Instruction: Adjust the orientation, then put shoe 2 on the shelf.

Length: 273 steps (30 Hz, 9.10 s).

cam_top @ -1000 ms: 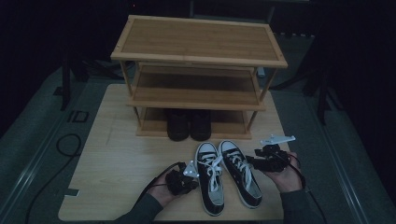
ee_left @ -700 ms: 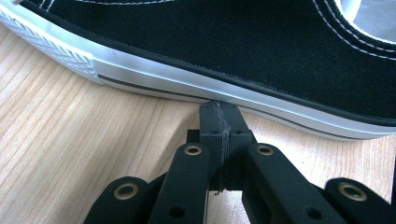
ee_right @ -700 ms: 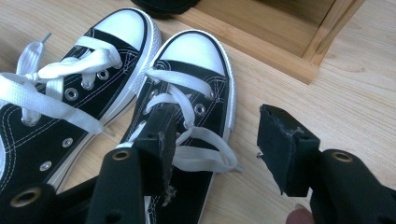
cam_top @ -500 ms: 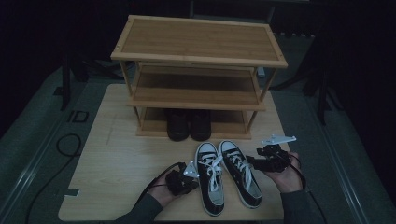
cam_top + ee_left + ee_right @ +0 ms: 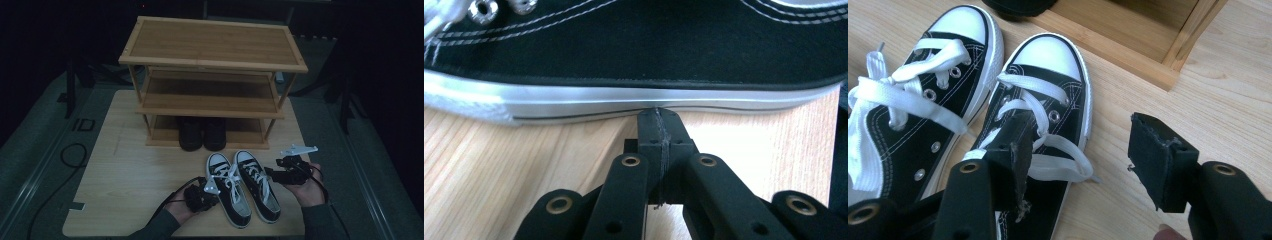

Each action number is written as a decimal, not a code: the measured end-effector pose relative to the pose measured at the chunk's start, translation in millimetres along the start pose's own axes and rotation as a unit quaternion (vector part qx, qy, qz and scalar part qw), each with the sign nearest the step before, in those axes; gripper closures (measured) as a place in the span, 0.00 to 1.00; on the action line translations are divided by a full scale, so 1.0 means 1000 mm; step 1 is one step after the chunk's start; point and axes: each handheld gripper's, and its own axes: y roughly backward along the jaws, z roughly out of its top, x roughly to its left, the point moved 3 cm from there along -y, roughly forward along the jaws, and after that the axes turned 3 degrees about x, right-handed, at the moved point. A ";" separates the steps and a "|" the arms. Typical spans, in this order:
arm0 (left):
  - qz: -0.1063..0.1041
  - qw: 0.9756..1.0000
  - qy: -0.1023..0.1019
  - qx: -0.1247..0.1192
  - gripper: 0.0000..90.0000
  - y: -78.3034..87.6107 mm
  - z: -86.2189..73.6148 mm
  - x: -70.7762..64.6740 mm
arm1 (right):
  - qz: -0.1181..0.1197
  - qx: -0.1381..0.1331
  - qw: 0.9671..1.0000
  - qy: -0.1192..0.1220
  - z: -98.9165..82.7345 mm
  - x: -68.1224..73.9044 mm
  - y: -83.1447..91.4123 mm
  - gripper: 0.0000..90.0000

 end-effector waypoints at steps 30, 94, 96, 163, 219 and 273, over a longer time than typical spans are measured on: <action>0.063 0.996 0.052 -0.036 0.86 0.031 -0.017 0.034 | 0.030 0.013 0.999 0.014 -0.009 0.018 0.007 0.45; 0.159 0.974 0.159 -0.029 0.71 0.063 -0.060 0.091 | 0.024 -0.043 0.999 -0.015 -0.015 0.054 -0.012 0.98; 0.159 0.974 0.157 -0.029 0.71 0.063 -0.060 0.091 | 0.020 -0.044 0.999 -0.004 -0.012 0.055 -0.016 0.98; 0.156 0.972 0.173 -0.015 0.67 0.059 -0.067 0.098 | 0.073 0.066 0.995 0.013 -0.010 0.064 -0.043 0.95; 0.181 0.959 0.216 -0.022 0.62 0.065 -0.088 0.125 | 0.124 0.061 0.985 0.105 0.007 0.016 0.001 0.95; 0.177 0.961 0.213 -0.023 0.59 0.065 -0.089 0.125 | 0.220 0.034 0.925 0.308 0.089 0.022 0.032 0.95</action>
